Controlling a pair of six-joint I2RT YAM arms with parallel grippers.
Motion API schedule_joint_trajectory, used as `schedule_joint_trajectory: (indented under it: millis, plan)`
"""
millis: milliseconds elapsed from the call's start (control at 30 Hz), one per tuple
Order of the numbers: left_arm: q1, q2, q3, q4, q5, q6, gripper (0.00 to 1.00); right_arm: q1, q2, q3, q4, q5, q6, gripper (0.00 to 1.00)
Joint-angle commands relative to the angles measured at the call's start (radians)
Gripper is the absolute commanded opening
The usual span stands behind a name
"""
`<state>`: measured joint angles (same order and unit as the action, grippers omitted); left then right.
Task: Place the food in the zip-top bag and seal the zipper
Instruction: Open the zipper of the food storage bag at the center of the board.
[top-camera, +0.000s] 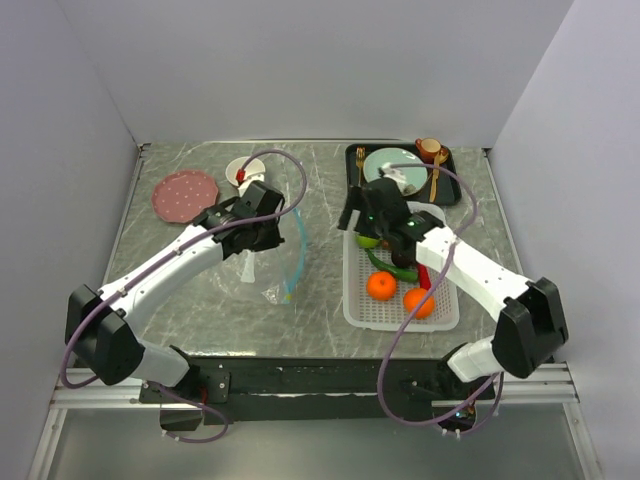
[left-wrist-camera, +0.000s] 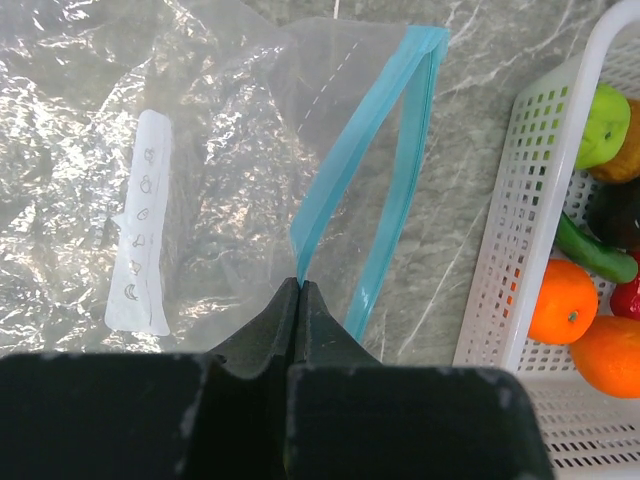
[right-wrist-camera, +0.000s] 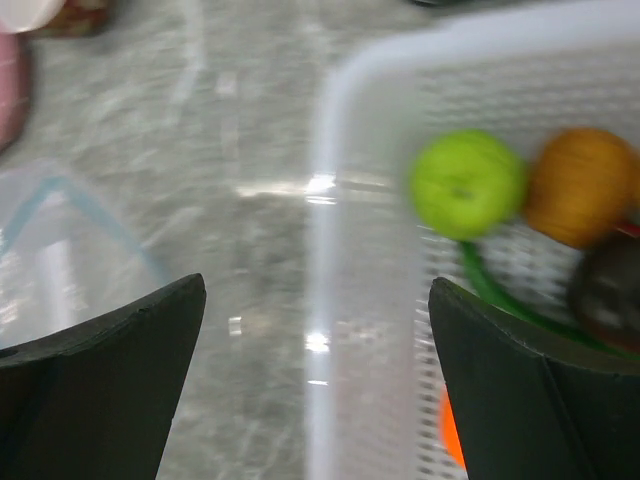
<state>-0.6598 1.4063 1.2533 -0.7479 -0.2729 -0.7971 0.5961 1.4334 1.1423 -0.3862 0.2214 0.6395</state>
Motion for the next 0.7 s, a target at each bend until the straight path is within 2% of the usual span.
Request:
schedule_joint_trajectory:
  millis: [0,167,333,667]
  plan:
    - [0.005,0.002,-0.011,0.050,0.031,0.026,0.01,-0.082,-0.067,-0.100,-0.027,0.095,0.026,1.00]
    - [0.003,-0.007,-0.028,0.099,0.060,0.041,0.01,-0.176,-0.082,-0.173,0.056,-0.045,-0.027,1.00]
    - [0.006,-0.007,-0.031,0.119,0.072,0.053,0.01,-0.197,0.041,-0.087,-0.005,-0.065,-0.080,0.99]
    - [0.019,0.017,-0.011,0.104,0.077,0.064,0.01,-0.213,0.191,0.057,0.012,-0.102,-0.146,0.88]
